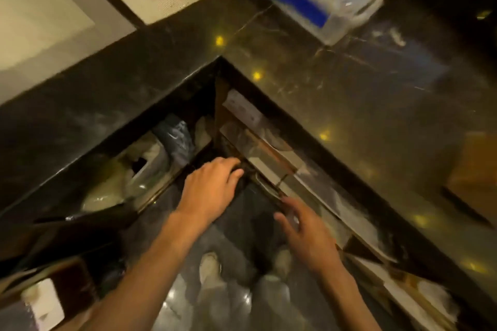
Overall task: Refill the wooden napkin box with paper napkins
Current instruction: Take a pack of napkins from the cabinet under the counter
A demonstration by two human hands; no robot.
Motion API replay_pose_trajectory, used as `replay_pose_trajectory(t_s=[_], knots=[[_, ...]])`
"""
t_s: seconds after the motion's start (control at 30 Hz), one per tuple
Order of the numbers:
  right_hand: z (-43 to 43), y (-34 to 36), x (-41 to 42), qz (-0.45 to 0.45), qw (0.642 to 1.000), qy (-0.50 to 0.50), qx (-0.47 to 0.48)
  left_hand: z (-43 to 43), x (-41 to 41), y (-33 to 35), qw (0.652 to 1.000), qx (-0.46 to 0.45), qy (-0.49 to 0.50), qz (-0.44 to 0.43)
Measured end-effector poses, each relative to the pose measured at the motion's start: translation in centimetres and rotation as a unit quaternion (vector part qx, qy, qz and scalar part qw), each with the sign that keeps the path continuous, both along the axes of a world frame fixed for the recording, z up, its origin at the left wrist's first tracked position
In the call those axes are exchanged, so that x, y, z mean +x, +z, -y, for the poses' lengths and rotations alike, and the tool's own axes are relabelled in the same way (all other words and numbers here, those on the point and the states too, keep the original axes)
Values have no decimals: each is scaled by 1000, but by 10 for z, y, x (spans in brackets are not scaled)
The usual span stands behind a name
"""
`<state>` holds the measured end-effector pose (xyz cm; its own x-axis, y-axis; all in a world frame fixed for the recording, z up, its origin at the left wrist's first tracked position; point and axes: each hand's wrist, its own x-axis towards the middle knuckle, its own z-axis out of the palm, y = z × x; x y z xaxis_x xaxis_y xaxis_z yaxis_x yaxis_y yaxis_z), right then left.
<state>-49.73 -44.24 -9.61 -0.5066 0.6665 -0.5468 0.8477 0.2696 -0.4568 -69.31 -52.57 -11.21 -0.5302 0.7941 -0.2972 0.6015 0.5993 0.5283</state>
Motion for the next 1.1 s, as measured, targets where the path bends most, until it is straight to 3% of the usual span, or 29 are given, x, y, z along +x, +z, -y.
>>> replay_pose_trajectory(t_s=[0.23, 0.4, 0.5, 0.57, 0.77, 0.93, 1.1], knots=[[1, -140, -34, -60, 990, -91, -89, 4, -21, -122, 995, -25, 70, 63], [-15, -199, -54, -97, 978, -148, -106, -18, -39, -194, 970, 77, 167, 162], [-29, -198, -85, -146, 962, -197, -120, -61, -61, -205, 937, 167, 205, 229], [-45, -184, -116, -199, 940, -242, -137, -98, -80, -196, 924, 181, 234, 243], [-105, -164, -190, -275, 882, -328, -195, -163, -111, -159, 875, 113, 248, 399], [-128, -158, -200, -335, 787, -425, -297, -184, -133, -165, 830, 94, 261, 485], [-130, -165, -198, -311, 795, -443, -275, -186, -127, -182, 799, 133, 276, 518]])
